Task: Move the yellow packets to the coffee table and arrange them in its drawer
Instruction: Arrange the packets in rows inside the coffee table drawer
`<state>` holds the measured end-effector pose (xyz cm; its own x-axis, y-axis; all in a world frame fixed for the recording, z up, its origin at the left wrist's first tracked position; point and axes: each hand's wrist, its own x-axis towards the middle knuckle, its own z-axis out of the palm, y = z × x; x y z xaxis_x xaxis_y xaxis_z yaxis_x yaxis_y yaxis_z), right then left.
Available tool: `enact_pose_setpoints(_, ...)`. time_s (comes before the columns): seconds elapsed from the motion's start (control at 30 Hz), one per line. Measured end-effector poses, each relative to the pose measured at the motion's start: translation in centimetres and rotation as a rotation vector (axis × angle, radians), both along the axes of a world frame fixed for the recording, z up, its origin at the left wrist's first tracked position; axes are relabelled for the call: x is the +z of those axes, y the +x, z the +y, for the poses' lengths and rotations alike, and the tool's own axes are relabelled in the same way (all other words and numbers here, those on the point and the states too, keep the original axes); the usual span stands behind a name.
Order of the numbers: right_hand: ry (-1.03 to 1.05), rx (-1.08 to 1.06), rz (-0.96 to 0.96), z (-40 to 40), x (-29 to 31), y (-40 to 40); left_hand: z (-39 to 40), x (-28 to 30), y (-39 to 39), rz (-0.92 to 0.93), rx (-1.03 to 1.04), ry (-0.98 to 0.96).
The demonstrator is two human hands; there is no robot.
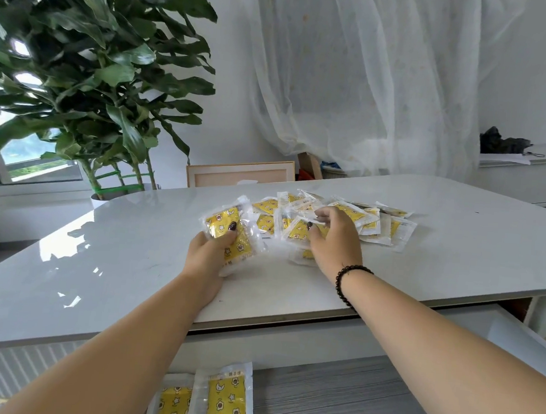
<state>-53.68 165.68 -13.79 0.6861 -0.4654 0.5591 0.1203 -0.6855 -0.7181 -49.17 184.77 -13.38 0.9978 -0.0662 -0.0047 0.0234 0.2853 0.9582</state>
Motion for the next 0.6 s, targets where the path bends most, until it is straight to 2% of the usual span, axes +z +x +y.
enact_pose_setpoints(0.07,-0.219,0.006,0.176,-0.6,-0.2,0.4,-0.1,0.0,-0.1,-0.01,0.0,0.01)
enact_pose_setpoints(0.13,-0.444,0.046,0.456,-0.5,-0.4,0.8,-0.4,0.0,-0.3,-0.032,-0.012,0.037)
enact_pose_setpoints(0.2,-0.531,0.056,0.643,-0.2,-0.5,1.0,-0.5,0.1,-0.4,-0.043,-0.007,0.054)
enact_pose_setpoints(0.27,-0.558,0.018,0.659,0.2,-0.5,0.9,-0.5,0.0,-0.4,-0.058,0.005,0.076)
enact_pose_setpoints(0.37,-0.611,-0.087,0.514,0.8,-0.4,0.2,-0.5,-0.1,-0.3,-0.074,0.004,0.102)
enact_pose_setpoints(0.43,-0.54,-0.096,0.453,0.7,-0.3,-0.1,-0.5,-0.1,-0.3,-0.083,-0.006,0.116)
enact_pose_setpoints(0.6,-0.391,0.099,0.747,-0.5,1.7,-0.7,-0.7,-0.1,-0.4,-0.11,-0.032,0.13)
